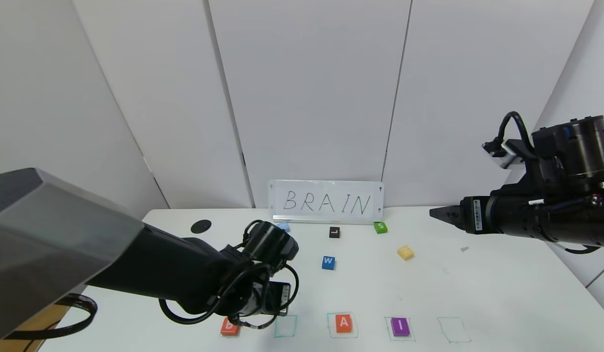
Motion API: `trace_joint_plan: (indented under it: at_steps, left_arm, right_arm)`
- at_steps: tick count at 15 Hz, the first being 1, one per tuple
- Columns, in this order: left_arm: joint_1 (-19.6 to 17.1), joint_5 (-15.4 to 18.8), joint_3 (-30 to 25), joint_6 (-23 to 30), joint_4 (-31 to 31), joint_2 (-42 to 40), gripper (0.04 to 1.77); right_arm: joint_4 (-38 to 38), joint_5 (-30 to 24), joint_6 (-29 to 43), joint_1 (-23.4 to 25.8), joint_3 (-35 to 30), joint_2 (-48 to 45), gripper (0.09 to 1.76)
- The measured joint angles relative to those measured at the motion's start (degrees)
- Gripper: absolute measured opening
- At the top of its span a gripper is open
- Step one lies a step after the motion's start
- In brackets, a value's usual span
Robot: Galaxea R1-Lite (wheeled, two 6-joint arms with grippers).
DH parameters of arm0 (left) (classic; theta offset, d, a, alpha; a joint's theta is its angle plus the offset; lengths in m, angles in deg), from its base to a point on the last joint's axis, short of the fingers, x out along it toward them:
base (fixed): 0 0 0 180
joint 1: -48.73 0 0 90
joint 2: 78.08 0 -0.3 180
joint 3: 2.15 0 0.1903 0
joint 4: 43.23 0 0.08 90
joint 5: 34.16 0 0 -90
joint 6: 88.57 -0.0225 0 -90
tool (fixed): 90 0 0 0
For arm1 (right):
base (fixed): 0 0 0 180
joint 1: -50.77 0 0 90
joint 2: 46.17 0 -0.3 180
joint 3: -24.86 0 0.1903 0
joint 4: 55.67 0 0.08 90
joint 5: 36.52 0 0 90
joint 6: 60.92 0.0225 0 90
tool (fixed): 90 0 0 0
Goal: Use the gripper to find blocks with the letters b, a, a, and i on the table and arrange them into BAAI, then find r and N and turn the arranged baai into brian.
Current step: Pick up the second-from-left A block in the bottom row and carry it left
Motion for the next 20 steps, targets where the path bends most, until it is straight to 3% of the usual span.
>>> trace_joint_plan:
  at_steps: [5, 14, 17, 20]
  left_arm:
    - [-10.86, 1.11, 0.09, -8.47, -2.24, -5.95, 0.51]
    - [-33.17, 10.58, 0.55, -22.13, -3.34, -8.91, 0.51]
    - [-37.51, 14.91, 1.5, -25.1, -2.57, -6.53, 0.51]
    - [-39.14, 16.02, 2.12, -26.2, -0.65, -3.19, 0.51]
  right_arm:
    - [0.0, 0.05, -0.06, 0.0, 0.01, -0.17, 1.71]
    - [0.11, 0.02, -0.09, 0.0, 0.01, 0.02, 1.71]
    - [0.11, 0.0, -0.09, 0.0, 0.01, 0.13, 1.71]
    - [0.1, 0.0, -0.09, 0.0, 0.01, 0.16, 1.71]
